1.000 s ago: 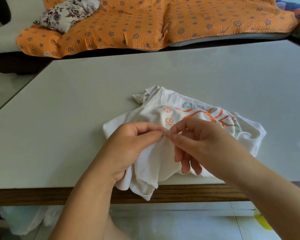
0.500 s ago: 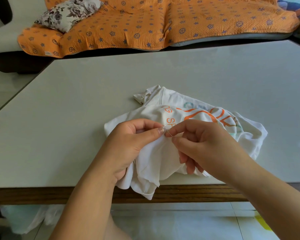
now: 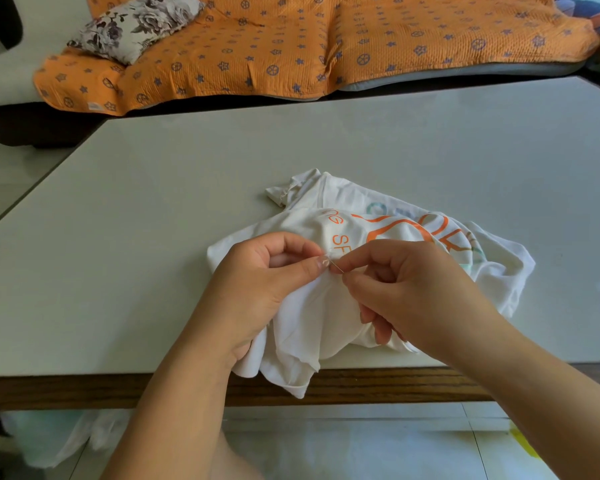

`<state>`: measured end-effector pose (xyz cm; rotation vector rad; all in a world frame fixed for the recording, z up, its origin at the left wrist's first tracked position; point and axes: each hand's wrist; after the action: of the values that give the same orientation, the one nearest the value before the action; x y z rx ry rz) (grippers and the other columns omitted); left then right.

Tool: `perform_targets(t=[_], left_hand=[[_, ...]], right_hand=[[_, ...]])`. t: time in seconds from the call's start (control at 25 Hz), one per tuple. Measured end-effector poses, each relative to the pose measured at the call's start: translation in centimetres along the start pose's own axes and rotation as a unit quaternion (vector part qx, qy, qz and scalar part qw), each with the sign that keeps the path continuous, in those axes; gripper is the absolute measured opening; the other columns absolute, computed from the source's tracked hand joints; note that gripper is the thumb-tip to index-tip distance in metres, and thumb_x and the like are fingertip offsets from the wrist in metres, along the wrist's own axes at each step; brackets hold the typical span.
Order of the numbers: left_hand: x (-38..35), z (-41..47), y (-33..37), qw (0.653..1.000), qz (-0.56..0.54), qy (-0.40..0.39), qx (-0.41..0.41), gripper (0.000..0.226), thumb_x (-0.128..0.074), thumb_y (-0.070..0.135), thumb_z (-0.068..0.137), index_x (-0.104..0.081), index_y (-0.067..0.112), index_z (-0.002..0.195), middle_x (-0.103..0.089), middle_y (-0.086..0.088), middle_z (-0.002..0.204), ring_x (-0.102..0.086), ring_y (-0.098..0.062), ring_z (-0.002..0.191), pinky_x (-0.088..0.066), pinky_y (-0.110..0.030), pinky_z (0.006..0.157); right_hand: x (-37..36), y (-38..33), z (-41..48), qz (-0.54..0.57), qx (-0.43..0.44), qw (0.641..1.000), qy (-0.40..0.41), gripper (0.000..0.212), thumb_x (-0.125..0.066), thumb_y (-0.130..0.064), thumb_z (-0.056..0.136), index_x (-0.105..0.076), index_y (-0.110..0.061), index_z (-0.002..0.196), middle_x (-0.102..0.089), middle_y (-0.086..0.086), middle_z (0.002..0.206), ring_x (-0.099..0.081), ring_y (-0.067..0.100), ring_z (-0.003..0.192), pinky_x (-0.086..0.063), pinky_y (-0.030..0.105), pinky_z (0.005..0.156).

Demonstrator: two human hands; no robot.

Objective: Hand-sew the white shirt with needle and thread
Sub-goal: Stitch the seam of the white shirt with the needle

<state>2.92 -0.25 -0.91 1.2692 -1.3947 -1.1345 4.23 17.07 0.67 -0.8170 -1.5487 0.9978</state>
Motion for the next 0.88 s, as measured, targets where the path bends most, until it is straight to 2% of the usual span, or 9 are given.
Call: perform_targets(t=[0.12, 0.36, 0.56, 0.68, 0.8, 0.88], left_hand=[[-0.1, 0.0, 0.0, 1.000, 0.025, 0.011, -0.005, 0.010, -0.078, 0.015, 0.077, -0.075, 0.024, 0.074, -0.077, -0.006, 0.085, -0.073, -0.019, 0.085, -0.055, -0.041, 0.089], [-0.7, -0.1, -0.2, 0.998, 0.050, 0.024, -0.017, 0.010, -0.078, 0.016, 0.080, -0.075, 0.024, 0.075, -0.077, -0.004, 0.083, -0.074, -0.020, 0.086, -0.056, -0.042, 0.090], [-0.9, -0.2, -0.3, 0.999, 0.042, 0.024, -0.015, 0.007, -0.076, 0.021, 0.082, -0.078, 0.027, 0.085, -0.077, 0.000, 0.088, -0.073, -0.017, 0.092, -0.054, -0.043, 0.096], [-1.1, -0.3, -0.2, 0.997, 0.073, 0.015, -0.027, 0.012, -0.074, 0.021, 0.084, -0.079, 0.031, 0.086, -0.077, 0.007, 0.085, -0.072, -0.008, 0.091, -0.054, -0.034, 0.094], [-1.3, -0.4, -0.2, 0.990, 0.136, 0.000, -0.048, 0.020, -0.070, 0.018, 0.087, -0.078, 0.036, 0.081, -0.073, 0.018, 0.074, -0.066, 0.006, 0.077, -0.050, -0.012, 0.078], [-1.3, -0.5, -0.1, 0.985, 0.161, -0.003, -0.058, 0.019, -0.070, 0.020, 0.087, -0.077, 0.037, 0.082, -0.072, 0.021, 0.073, -0.064, 0.009, 0.075, -0.045, -0.007, 0.071]], right_hand=[[-0.2, 0.2, 0.0, -0.002, 0.000, 1.000, 0.005, 0.018, -0.057, -0.011, 0.090, -0.069, -0.024, 0.087, -0.062, -0.001, 0.051, -0.055, 0.013, 0.039, -0.034, 0.013, 0.035], [-0.8, 0.5, 0.3, 0.004, 0.003, 1.000, 0.026, 0.012, -0.057, -0.019, 0.095, -0.062, -0.021, 0.085, -0.066, 0.001, 0.056, -0.053, 0.007, 0.036, -0.040, 0.019, 0.039], [-1.0, 0.9, 0.7, 0.053, -0.009, 0.998, 0.029, 0.009, -0.057, -0.020, 0.096, -0.060, -0.014, 0.089, -0.069, 0.004, 0.060, -0.061, 0.024, 0.046, -0.045, 0.024, 0.041], [-1.0, 0.8, 0.7, 0.113, -0.007, 0.993, 0.034, 0.006, -0.059, -0.016, 0.095, -0.056, -0.011, 0.095, -0.070, 0.009, 0.063, -0.064, 0.023, 0.048, -0.047, 0.025, 0.043], [-1.0, 0.7, 1.1, 0.129, -0.020, 0.991, 0.013, 0.009, -0.059, -0.016, 0.095, -0.058, -0.013, 0.103, -0.072, 0.011, 0.066, -0.069, 0.025, 0.055, -0.054, 0.028, 0.046], [-0.9, 0.6, 1.3, 0.122, -0.035, 0.992, 0.003, 0.008, -0.058, -0.017, 0.096, -0.061, -0.011, 0.099, -0.072, 0.010, 0.066, -0.070, 0.025, 0.056, -0.054, 0.027, 0.045]])
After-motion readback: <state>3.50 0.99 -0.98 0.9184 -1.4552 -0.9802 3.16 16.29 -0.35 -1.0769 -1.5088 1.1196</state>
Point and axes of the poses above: each hand's wrist, its own z-axis towards the middle knuckle, its own x-axis out of the back of the hand, y = z × x
